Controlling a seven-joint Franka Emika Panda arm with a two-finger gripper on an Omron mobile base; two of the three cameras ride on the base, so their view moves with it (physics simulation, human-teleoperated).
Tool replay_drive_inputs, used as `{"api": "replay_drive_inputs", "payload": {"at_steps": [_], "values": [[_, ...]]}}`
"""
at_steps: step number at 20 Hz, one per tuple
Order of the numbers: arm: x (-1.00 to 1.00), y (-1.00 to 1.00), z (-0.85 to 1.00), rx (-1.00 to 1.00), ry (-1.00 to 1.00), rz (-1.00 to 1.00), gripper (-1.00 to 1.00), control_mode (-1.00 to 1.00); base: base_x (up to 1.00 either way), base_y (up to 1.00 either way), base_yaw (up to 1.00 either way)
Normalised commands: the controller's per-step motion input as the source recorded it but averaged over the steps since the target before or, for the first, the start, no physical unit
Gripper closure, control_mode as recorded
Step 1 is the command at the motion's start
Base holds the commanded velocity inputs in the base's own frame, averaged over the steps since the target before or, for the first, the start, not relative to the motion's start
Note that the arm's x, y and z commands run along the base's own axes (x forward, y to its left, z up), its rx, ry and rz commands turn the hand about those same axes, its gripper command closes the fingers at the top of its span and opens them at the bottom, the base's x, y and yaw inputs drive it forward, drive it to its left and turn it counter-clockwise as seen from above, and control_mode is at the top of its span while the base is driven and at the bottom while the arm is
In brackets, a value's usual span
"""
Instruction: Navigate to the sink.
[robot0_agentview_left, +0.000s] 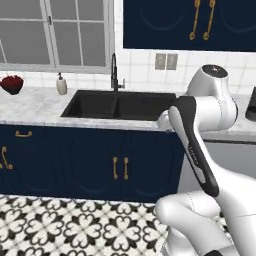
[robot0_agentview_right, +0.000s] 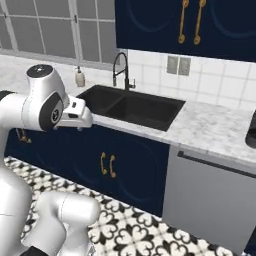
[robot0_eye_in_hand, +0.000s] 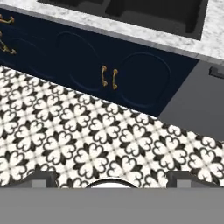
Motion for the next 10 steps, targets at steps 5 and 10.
{"api": "replay_drive_inputs", "payload": {"at_steps": [5,10], "values": [[0.0,0.0,0.0,0.0,0.0,0.0,-1.0,1.0,1.0,0.56,-0.36],[0.0,0.0,0.0,0.0,0.0,0.0,-1.0,1.0,1.0,0.25,-0.28]]}}
